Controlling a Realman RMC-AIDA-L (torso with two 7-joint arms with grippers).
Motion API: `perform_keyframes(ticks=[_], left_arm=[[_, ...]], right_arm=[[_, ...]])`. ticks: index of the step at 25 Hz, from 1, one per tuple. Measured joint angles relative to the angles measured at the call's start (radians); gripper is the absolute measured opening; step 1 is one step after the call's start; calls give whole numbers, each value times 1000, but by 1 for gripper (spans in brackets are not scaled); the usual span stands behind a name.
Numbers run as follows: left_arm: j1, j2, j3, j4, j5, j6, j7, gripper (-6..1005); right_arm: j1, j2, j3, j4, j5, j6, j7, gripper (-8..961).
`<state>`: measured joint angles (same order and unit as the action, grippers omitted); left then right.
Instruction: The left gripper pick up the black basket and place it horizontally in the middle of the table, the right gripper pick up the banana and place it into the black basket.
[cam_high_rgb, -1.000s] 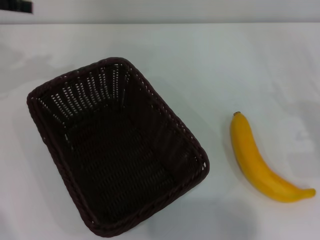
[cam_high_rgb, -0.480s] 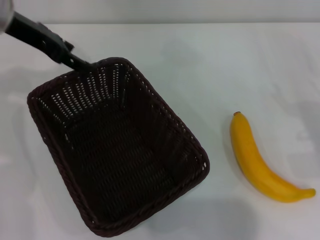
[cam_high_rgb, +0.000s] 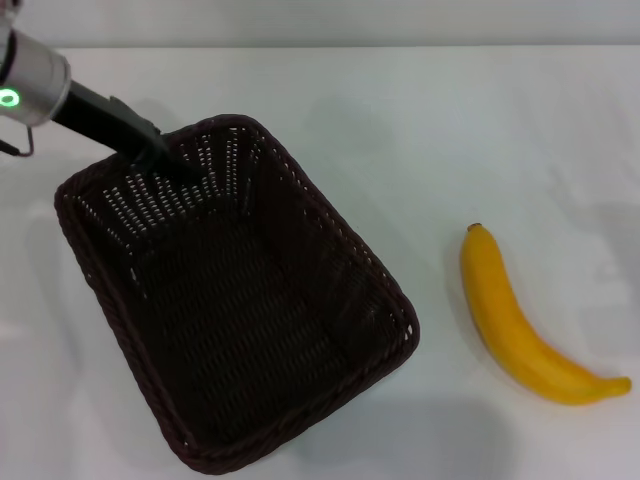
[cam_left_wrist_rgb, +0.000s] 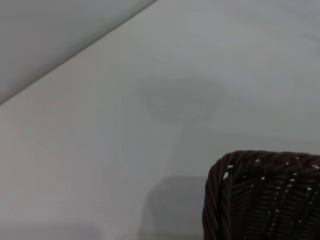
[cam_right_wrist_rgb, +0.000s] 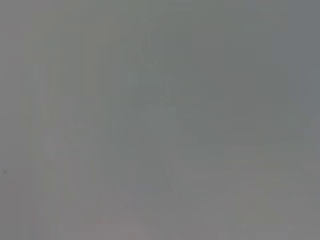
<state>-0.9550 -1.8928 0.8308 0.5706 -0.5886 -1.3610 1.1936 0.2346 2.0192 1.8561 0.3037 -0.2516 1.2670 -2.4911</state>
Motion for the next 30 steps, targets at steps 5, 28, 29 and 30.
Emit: perform_keyframes(ticks=[5,28,29,30], left_arm=[[8,-12,0,-18,1,37,13,619],[58,56,-238,31,-75,-149,-113,188],[70,58,-250,44,-91,-161,-120,183],[84,60,-257,56,-117,-175,-125,183]], right_arm=[[-1,-1,3,0,1,0,0,870],[-4,-4,9,0,1,-4,-1,870],[-5,-4,9,0,1,-3,-1,870],[-5,-4,9,0,1,-3,-1,870]])
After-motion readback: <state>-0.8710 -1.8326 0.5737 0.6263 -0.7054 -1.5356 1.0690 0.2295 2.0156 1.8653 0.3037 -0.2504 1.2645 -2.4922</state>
